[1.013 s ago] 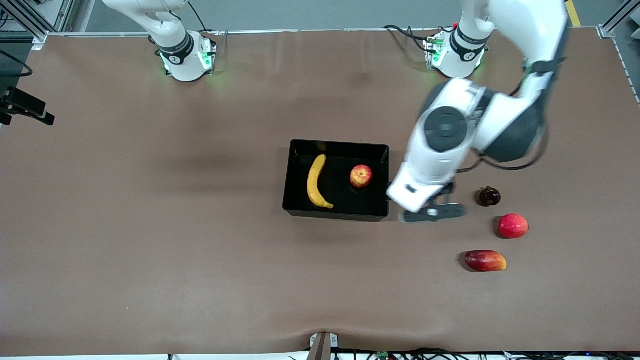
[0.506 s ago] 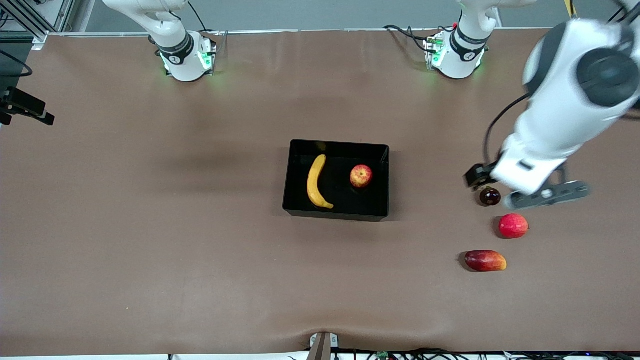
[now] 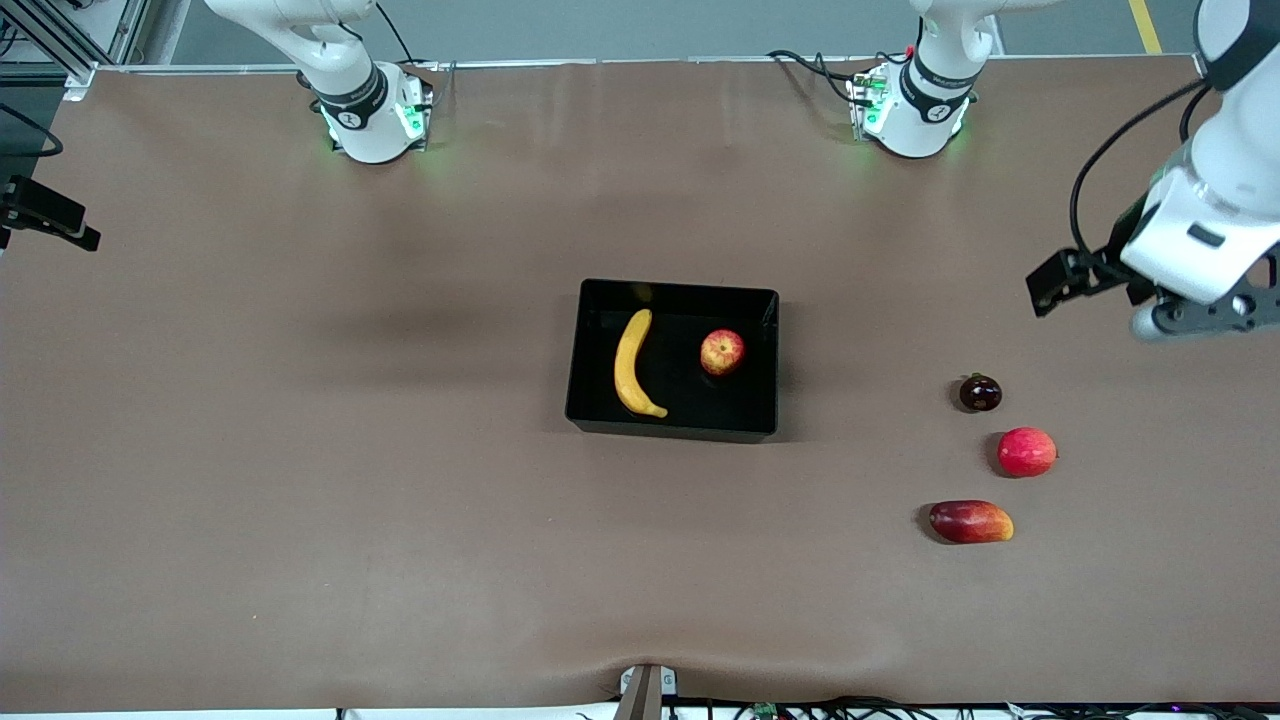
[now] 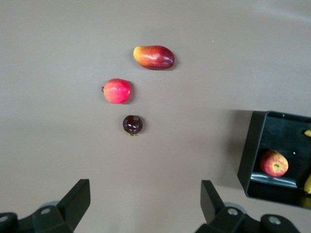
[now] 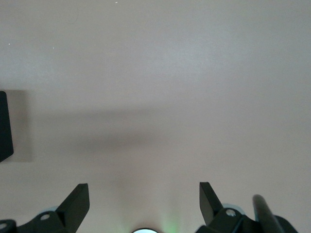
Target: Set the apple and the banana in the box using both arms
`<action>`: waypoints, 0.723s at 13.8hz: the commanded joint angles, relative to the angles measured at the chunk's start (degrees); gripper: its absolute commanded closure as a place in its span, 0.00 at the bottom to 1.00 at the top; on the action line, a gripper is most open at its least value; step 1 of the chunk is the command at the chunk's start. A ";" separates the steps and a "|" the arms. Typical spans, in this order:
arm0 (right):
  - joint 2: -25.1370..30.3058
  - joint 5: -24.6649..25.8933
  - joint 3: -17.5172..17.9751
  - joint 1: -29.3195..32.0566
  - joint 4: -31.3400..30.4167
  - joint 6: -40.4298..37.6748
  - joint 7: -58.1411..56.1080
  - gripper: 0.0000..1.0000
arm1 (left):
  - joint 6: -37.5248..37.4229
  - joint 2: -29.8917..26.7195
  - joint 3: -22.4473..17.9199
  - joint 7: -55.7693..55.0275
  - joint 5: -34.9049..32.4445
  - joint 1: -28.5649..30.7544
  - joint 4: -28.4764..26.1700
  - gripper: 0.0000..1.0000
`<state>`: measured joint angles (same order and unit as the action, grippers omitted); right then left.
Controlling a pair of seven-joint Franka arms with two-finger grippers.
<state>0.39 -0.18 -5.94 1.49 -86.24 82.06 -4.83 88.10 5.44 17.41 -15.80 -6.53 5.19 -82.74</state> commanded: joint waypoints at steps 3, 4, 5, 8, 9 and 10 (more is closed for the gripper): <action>0.75 0.62 0.93 0.97 -0.51 0.03 -0.53 0.00 | 0.40 -11.84 -7.88 5.23 1.61 -5.42 -11.55 0.00; 0.75 0.62 0.93 0.97 -0.51 0.03 -0.45 0.00 | 0.40 -13.33 -10.88 5.60 1.70 -8.24 -13.22 0.00; 0.75 0.62 0.93 0.97 -0.51 0.03 -0.44 0.00 | 0.40 -14.13 -11.26 5.60 1.96 -8.70 -13.85 0.00; 0.75 0.53 0.93 1.06 -0.51 0.03 -0.44 0.00 | 0.14 -14.23 -11.08 5.52 3.80 -8.53 -13.68 0.00; 0.75 0.53 0.93 1.06 -0.51 0.03 -0.44 0.00 | -0.12 -14.23 -11.17 5.69 5.20 -8.45 -13.68 0.00; 0.75 0.53 0.93 1.06 -0.51 0.03 -0.44 0.00 | -0.65 -14.23 -11.17 5.87 5.30 -8.36 -13.59 0.00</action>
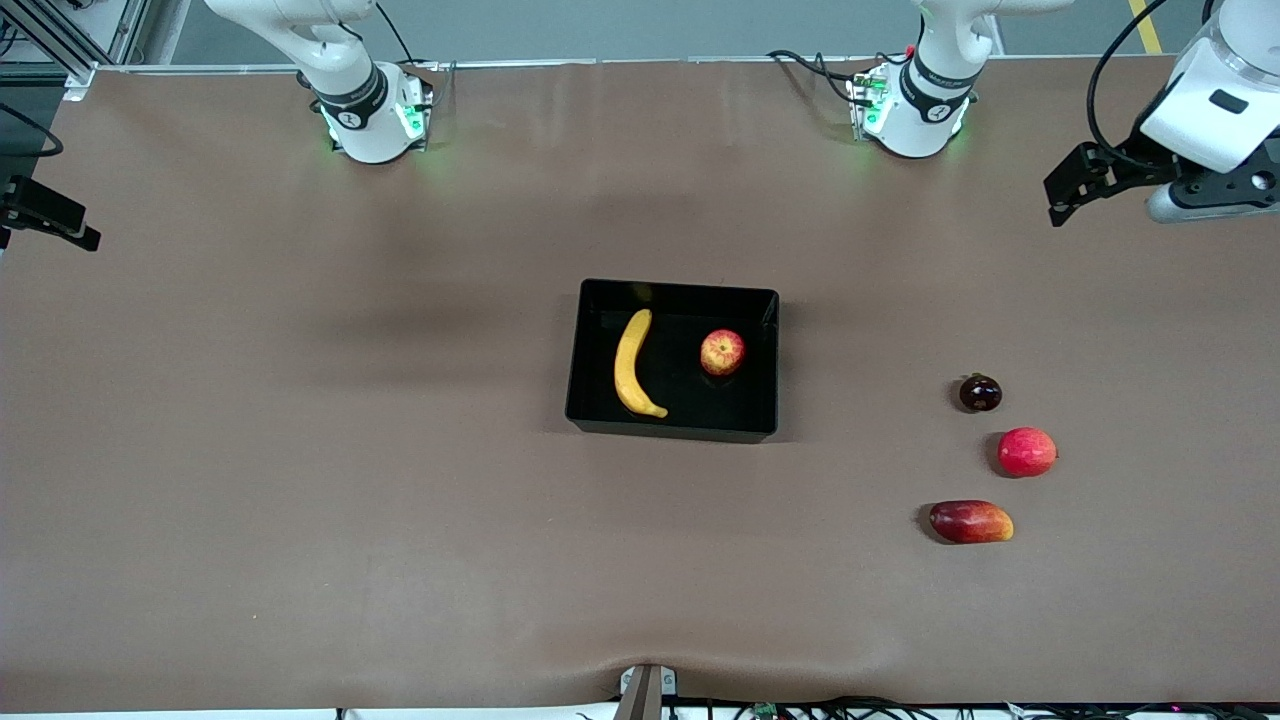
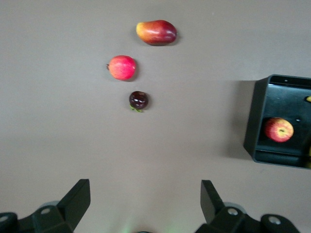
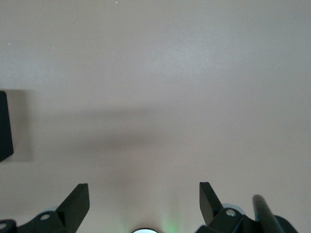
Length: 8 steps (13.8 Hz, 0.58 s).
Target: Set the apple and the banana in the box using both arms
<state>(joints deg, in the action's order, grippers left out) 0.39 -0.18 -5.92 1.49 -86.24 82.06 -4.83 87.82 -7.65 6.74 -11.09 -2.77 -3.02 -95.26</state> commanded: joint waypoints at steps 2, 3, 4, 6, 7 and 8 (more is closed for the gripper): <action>0.75 0.53 0.91 1.06 -0.51 0.03 -0.44 0.00 | -0.89 -0.87 -0.94 2.21 1.54 -0.06 -0.63 0.00; 0.75 0.53 0.91 1.06 -0.51 0.03 -0.44 0.00 | -0.89 -0.70 -1.03 2.30 1.54 0.12 -0.45 0.00; 0.75 0.53 0.91 1.06 -0.51 0.03 -0.44 0.00 | -0.89 -0.52 -1.03 2.57 1.54 0.81 -0.36 0.00; 0.75 0.53 0.91 1.06 -0.51 0.12 -0.44 0.00 | -0.98 -0.08 -1.03 5.63 1.54 1.78 0.25 0.00; 0.75 0.53 0.91 1.06 -0.51 0.12 -0.44 0.00 | -0.98 -0.08 -1.38 5.91 1.63 2.22 0.25 0.00; 0.75 0.53 0.91 1.06 -0.51 0.12 -0.44 0.00 | -0.98 -0.08 -1.38 5.91 1.54 2.40 0.25 0.00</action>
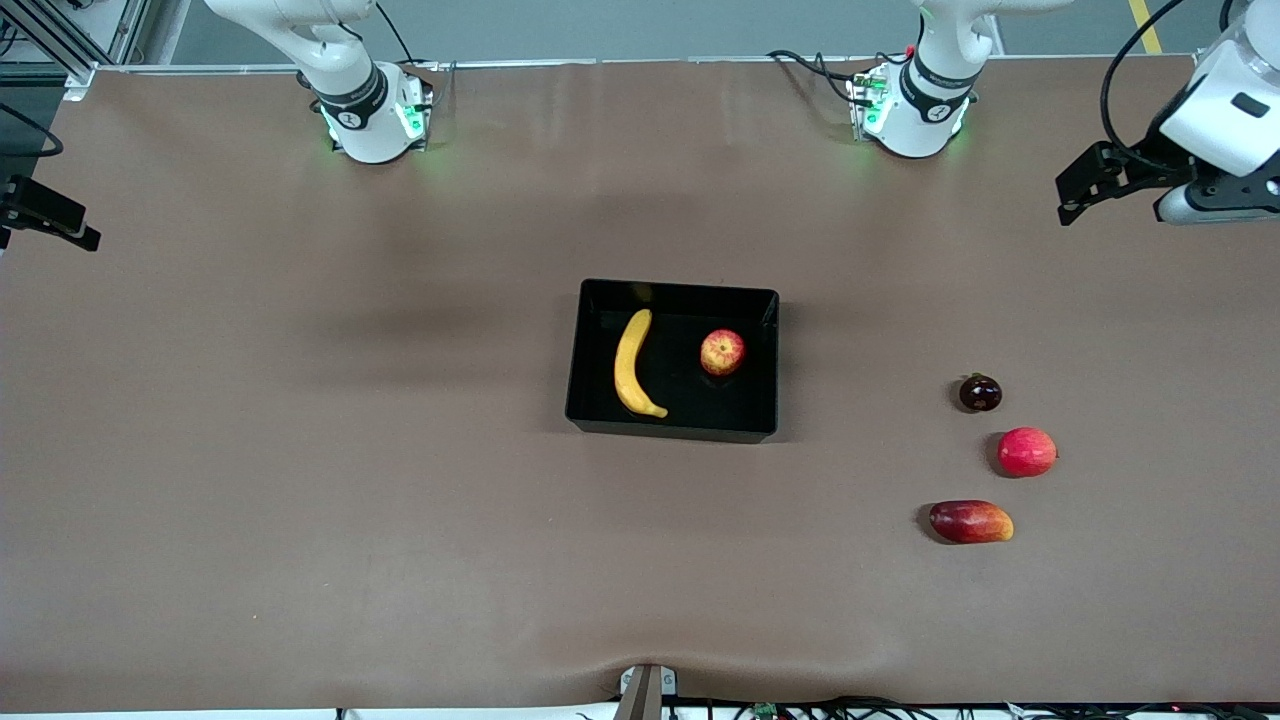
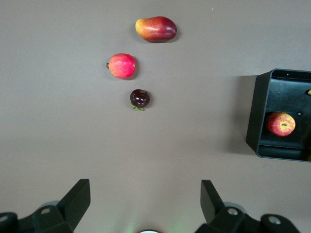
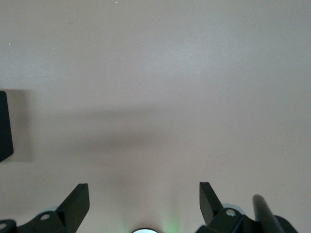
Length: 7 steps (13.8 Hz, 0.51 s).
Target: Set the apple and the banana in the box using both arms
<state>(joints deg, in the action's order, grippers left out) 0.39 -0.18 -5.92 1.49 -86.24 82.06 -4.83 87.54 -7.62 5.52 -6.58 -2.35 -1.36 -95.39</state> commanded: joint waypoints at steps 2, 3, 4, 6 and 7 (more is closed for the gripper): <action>0.75 0.53 0.91 1.06 -0.51 0.03 -0.36 0.00 | -0.79 0.06 -0.16 1.39 1.12 0.65 0.38 0.00; 0.75 0.53 0.91 1.06 -0.51 0.03 -0.27 0.00 | -1.05 0.06 -0.07 1.39 1.12 0.57 0.38 0.00; 0.75 0.53 0.91 1.06 -0.51 0.03 -0.27 0.00 | -1.58 0.06 -0.07 1.39 1.12 0.65 0.55 0.00; 0.66 0.53 0.91 1.06 -0.51 0.12 -0.27 0.00 | -1.58 0.06 -0.16 1.39 1.12 0.65 0.56 0.00; 0.66 0.53 0.91 1.06 -0.51 0.12 -0.27 0.00 | -1.67 0.06 -0.16 1.39 0.95 0.65 0.64 0.00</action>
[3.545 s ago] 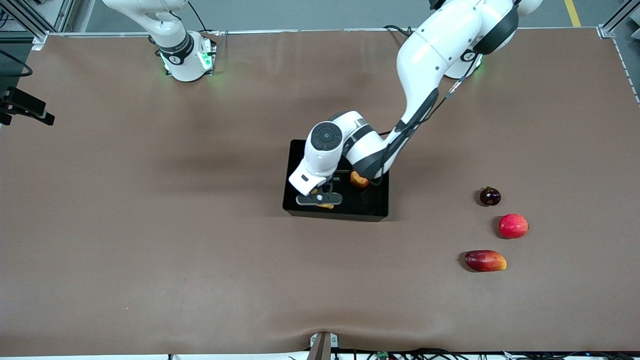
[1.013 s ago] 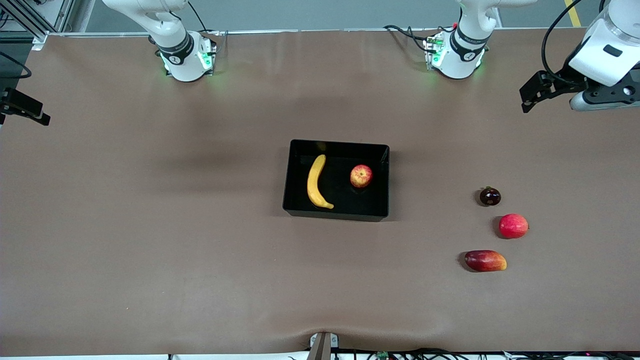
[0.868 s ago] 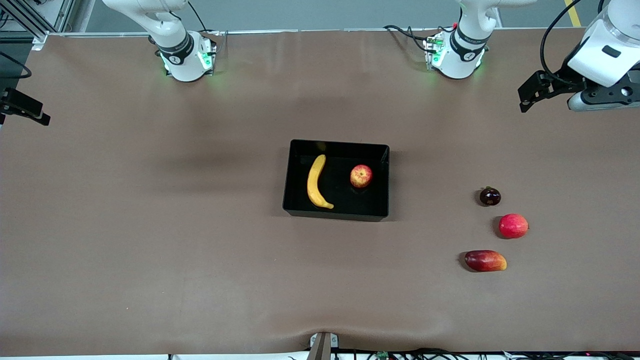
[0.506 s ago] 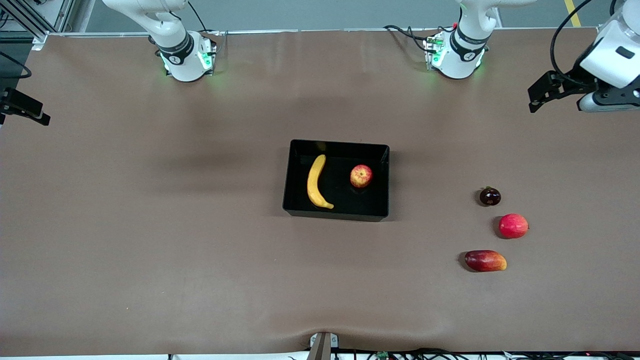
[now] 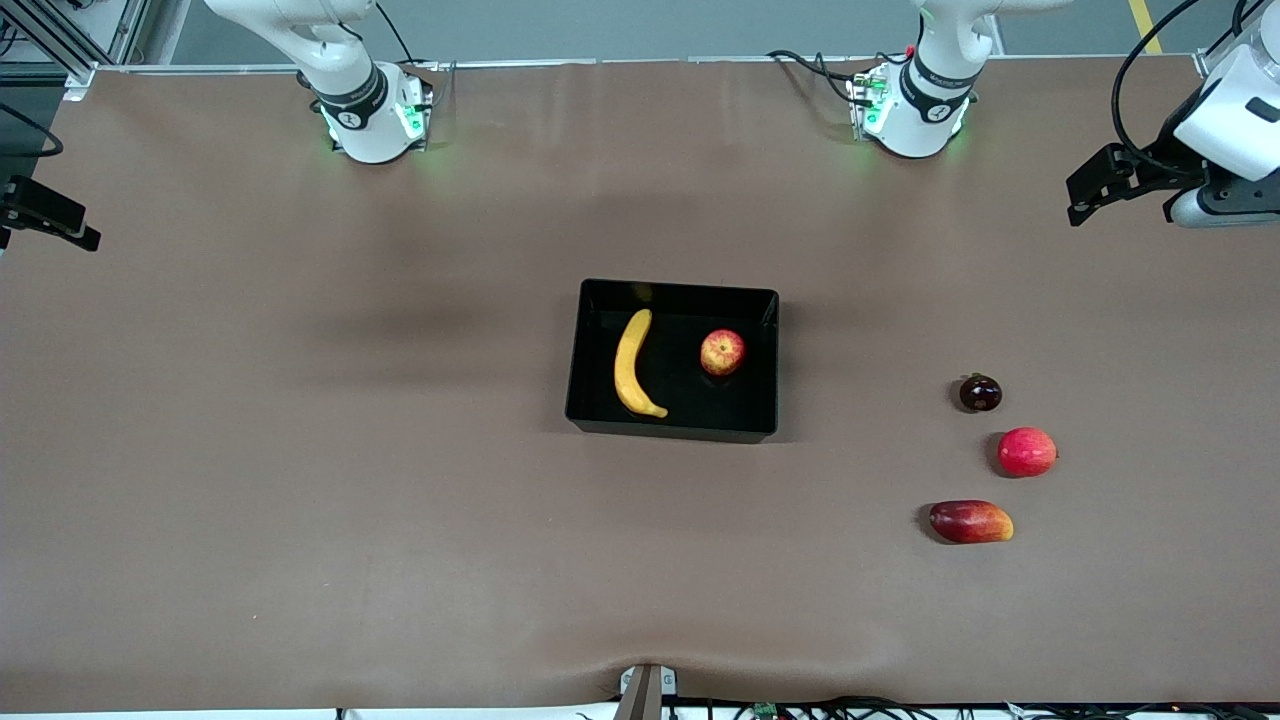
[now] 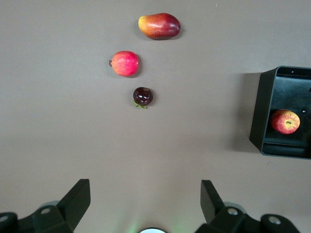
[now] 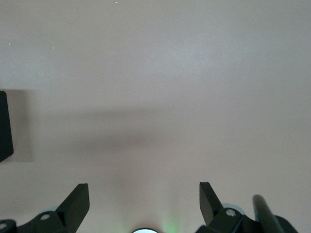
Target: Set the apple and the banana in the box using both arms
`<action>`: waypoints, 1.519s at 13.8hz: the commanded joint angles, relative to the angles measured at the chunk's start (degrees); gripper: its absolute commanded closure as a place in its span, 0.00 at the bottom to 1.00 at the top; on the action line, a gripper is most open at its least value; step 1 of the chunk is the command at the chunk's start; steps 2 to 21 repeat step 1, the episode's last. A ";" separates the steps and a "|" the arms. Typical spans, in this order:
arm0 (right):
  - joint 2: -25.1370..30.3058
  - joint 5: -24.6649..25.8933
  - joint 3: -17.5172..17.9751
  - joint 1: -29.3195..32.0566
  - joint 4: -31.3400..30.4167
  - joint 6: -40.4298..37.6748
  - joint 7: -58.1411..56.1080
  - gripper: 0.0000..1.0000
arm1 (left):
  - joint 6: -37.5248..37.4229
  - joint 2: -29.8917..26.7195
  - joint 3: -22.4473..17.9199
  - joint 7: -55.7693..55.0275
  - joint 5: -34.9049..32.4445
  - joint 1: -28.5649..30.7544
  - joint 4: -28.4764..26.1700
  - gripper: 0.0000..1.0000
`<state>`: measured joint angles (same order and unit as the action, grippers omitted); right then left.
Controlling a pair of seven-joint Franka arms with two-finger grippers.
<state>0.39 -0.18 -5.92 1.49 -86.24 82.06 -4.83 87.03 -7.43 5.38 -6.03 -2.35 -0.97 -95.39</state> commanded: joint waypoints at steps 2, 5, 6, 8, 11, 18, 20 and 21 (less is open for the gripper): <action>0.66 0.53 0.91 1.06 -0.51 0.12 -0.18 0.00 | -1.08 -0.12 -0.02 0.84 0.85 0.27 0.64 0.00; 0.66 0.53 0.91 1.06 -0.51 0.12 -0.18 0.00 | -1.08 -0.12 -0.02 0.84 0.85 0.27 0.64 0.00; 0.66 0.53 0.91 1.06 -0.51 0.12 -0.18 0.00 | -1.08 -0.12 -0.02 0.84 0.85 0.27 0.64 0.00; 0.66 0.53 0.91 1.06 -0.51 0.12 -0.18 0.00 | -1.08 -0.12 -0.02 0.84 0.85 0.27 0.64 0.00; 0.66 0.53 0.91 1.06 -0.51 0.12 -0.18 0.00 | -1.08 -0.12 -0.02 0.84 0.85 0.27 0.64 0.00; 0.66 0.53 0.91 1.06 -0.51 0.12 -0.18 0.00 | -1.08 -0.12 -0.02 0.84 0.85 0.27 0.64 0.00; 0.66 0.53 0.91 1.06 -0.51 0.12 -0.18 0.00 | -1.08 -0.12 -0.02 0.84 0.85 0.27 0.64 0.00; 0.66 0.53 0.91 1.06 -0.51 0.12 -0.18 0.00 | -1.08 -0.12 -0.02 0.84 0.85 0.27 0.64 0.00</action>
